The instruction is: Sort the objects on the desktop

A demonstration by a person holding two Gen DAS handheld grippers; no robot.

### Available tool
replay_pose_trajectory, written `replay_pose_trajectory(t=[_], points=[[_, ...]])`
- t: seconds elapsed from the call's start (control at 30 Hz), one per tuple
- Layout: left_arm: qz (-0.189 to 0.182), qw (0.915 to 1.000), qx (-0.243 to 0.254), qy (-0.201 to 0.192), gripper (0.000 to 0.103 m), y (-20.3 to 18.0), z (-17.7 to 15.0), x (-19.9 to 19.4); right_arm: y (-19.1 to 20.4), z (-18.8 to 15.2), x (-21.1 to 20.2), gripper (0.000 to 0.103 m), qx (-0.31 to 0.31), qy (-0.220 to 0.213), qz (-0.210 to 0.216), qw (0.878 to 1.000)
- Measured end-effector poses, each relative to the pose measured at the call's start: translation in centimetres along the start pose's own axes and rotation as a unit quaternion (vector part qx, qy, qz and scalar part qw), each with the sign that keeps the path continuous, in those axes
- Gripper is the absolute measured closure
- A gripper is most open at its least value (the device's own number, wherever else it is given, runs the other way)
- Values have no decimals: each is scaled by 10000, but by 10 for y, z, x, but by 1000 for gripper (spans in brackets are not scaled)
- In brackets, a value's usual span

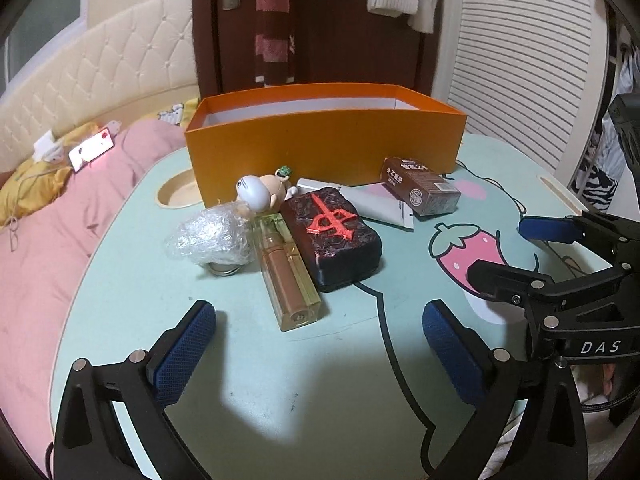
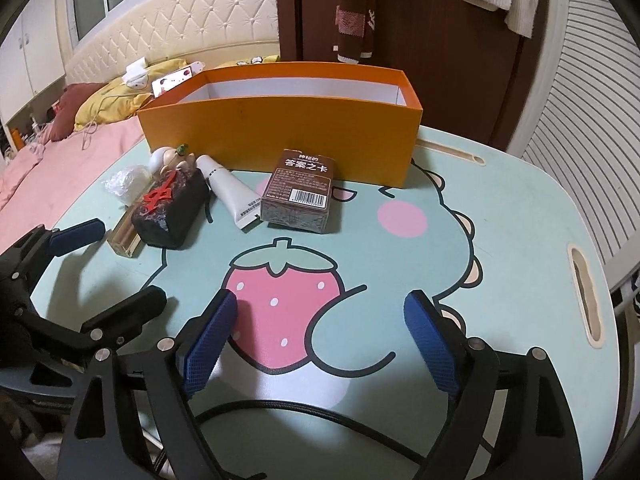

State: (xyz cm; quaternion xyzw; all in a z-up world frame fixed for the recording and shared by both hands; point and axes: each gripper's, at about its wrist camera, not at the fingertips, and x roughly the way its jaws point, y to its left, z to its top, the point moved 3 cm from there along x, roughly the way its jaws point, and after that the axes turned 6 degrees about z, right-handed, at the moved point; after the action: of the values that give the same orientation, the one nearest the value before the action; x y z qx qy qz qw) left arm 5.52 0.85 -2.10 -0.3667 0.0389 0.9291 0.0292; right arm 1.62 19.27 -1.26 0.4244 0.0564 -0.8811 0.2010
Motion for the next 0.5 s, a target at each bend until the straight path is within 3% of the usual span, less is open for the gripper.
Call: replay_pose_trajectory(t=[0.5], points=[[-25, 10000, 17, 42, 1, -3, 1, -1, 0, -1, 3, 16, 1, -7, 11, 10000]])
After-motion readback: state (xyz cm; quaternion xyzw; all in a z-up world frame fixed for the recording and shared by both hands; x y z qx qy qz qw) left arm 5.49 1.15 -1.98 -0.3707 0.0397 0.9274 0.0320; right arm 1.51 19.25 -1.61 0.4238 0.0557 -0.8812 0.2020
